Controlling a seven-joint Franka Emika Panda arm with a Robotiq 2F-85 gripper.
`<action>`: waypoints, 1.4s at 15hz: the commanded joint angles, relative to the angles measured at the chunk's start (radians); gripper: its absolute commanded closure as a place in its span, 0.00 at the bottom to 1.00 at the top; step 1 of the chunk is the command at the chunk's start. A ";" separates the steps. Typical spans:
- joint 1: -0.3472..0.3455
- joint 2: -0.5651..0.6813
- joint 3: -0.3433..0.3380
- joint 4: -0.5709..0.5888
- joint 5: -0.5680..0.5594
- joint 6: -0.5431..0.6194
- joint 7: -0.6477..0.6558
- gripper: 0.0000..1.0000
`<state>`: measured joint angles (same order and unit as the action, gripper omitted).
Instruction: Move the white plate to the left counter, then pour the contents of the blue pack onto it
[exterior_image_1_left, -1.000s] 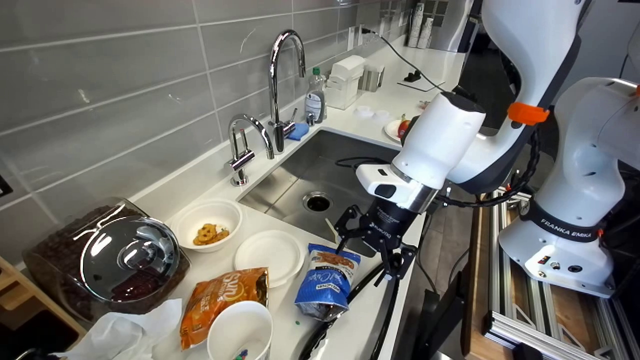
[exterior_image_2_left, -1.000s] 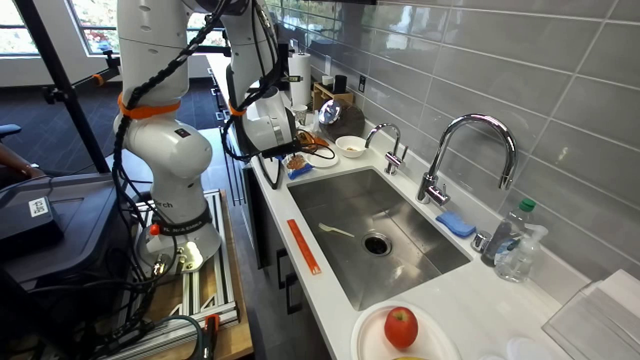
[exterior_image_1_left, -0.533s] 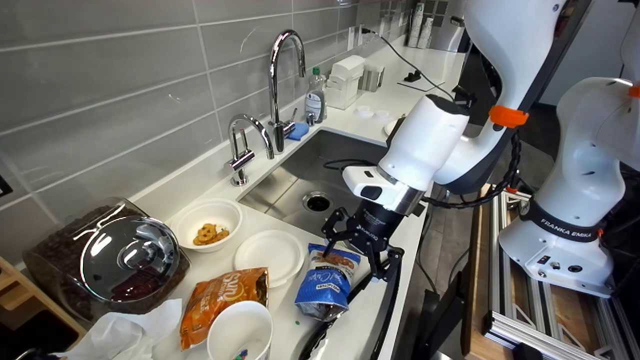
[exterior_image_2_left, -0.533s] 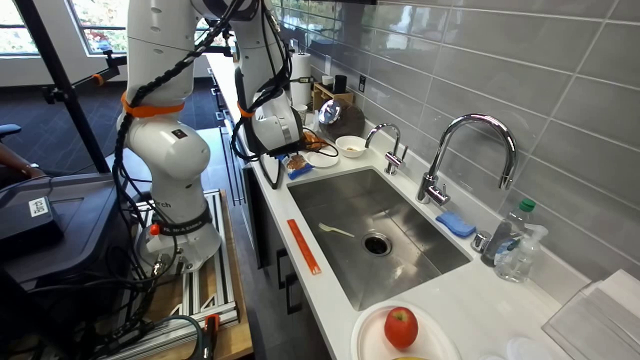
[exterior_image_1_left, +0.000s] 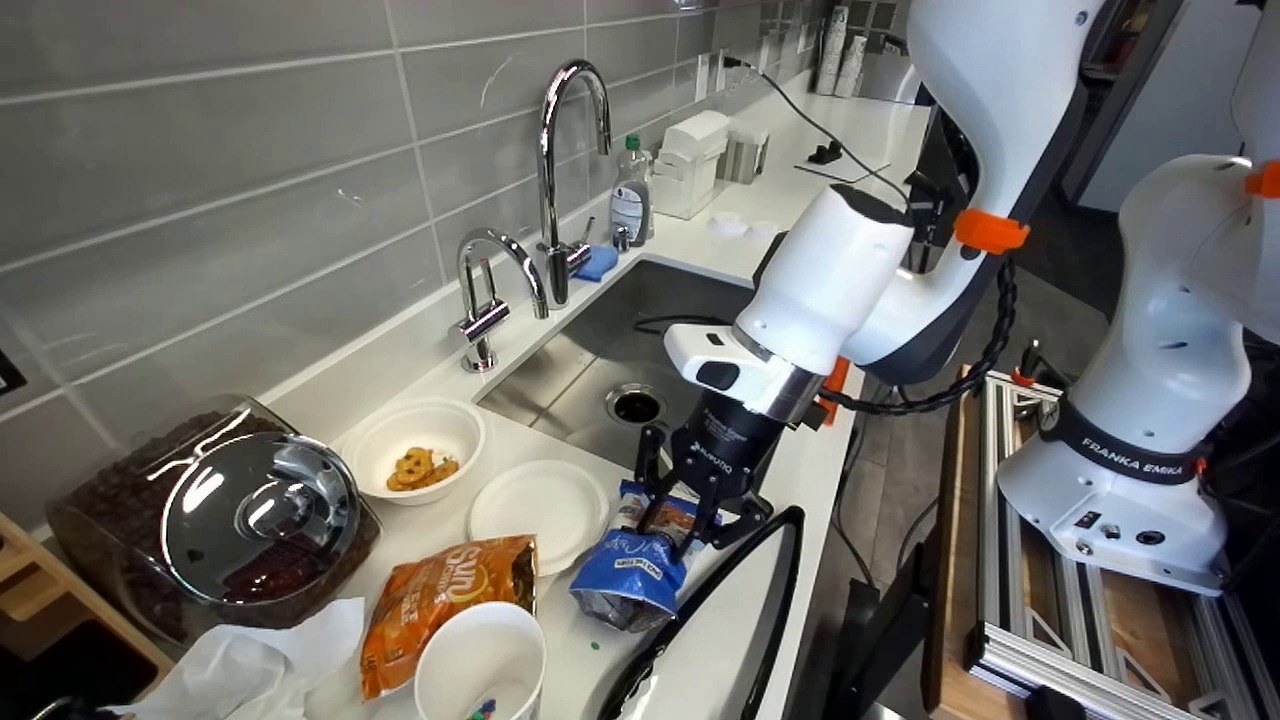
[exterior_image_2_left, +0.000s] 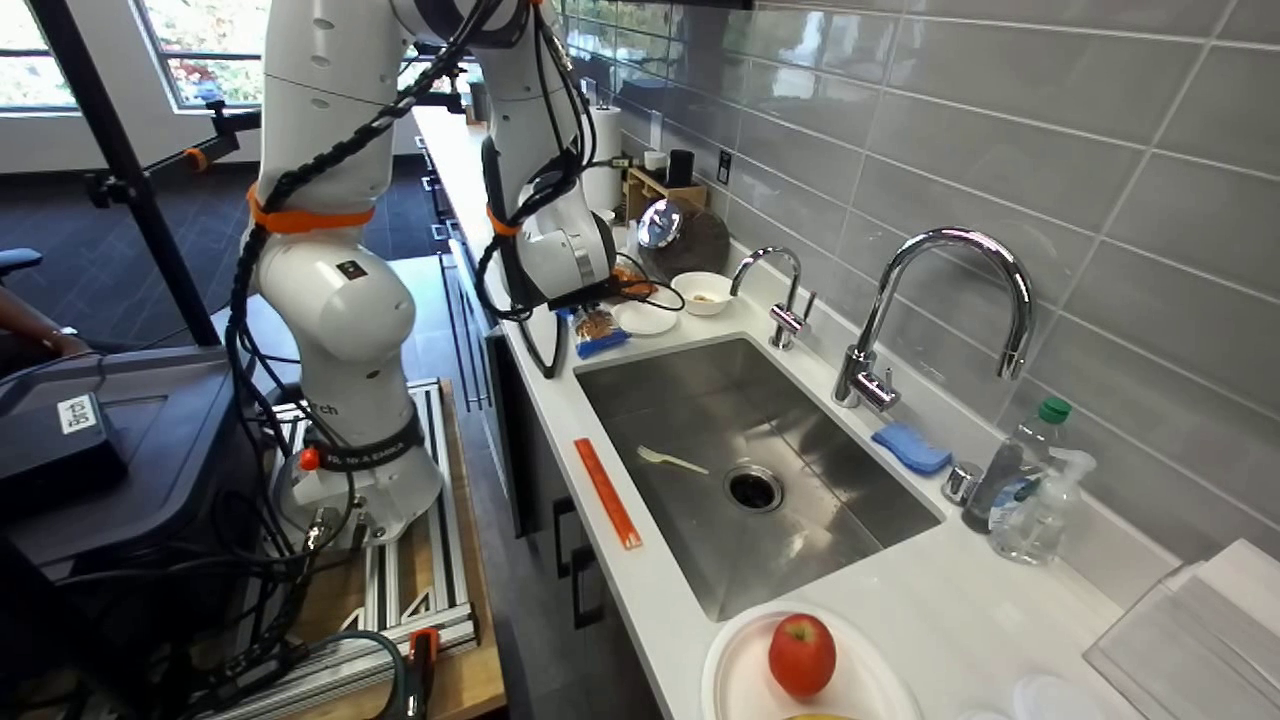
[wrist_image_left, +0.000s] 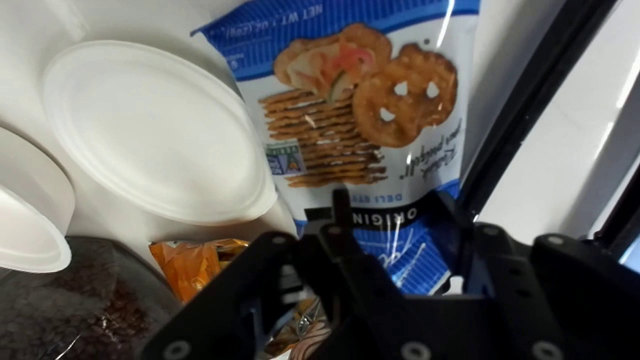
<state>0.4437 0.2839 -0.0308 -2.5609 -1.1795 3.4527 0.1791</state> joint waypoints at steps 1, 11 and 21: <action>-0.041 0.008 0.029 0.016 -0.042 0.001 0.037 0.86; -0.094 -0.016 0.058 0.002 -0.034 -0.004 0.043 1.00; -0.139 -0.005 0.123 0.002 -0.066 -0.007 0.088 0.22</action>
<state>0.3359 0.2777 0.0643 -2.5585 -1.1980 3.4527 0.2211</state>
